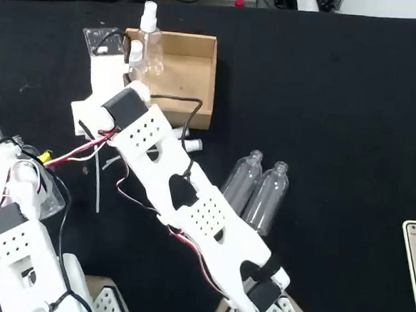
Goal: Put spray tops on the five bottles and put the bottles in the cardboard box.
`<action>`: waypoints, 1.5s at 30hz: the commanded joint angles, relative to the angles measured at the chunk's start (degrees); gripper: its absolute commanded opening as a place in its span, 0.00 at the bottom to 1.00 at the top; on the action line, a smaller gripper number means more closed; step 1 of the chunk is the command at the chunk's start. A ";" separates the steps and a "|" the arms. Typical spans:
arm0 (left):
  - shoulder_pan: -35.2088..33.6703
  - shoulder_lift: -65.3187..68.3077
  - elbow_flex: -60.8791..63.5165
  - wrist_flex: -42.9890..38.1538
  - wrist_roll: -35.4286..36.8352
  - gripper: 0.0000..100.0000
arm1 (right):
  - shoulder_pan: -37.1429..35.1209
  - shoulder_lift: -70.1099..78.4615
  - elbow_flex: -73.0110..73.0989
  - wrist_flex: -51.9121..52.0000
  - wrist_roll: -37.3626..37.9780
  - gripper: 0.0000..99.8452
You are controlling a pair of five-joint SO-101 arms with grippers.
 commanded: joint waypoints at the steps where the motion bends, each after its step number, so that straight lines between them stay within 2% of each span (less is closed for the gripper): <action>1: 0.13 -0.97 -1.98 -0.97 0.44 0.22 | -1.32 -7.87 0.57 2.29 2.02 0.01; 10: 0.13 -0.97 -2.07 -1.14 0.44 0.22 | -1.49 -23.60 16.92 2.20 2.02 0.01; 18: 0.13 -0.97 -2.07 -1.14 0.44 0.22 | -1.05 -42.42 46.64 0.35 2.20 0.01; 20: 0.13 -0.97 -2.15 -1.14 0.44 0.22 | -1.05 -44.97 56.40 -3.78 2.46 0.01; 30: 0.13 -0.97 -2.07 -1.23 0.44 0.22 | 0.62 -59.82 102.55 -28.22 13.01 0.01; 35: 0.13 -0.97 -1.98 -1.23 0.44 0.22 | 4.57 -64.13 116.62 -34.37 17.93 0.01; 42: 0.13 -0.97 -2.07 -1.23 0.44 0.22 | 4.92 -64.48 132.35 -51.25 23.91 0.02; 45: 0.13 -0.97 -1.98 -1.23 0.44 0.22 | 4.84 -64.04 132.79 -51.25 24.70 0.10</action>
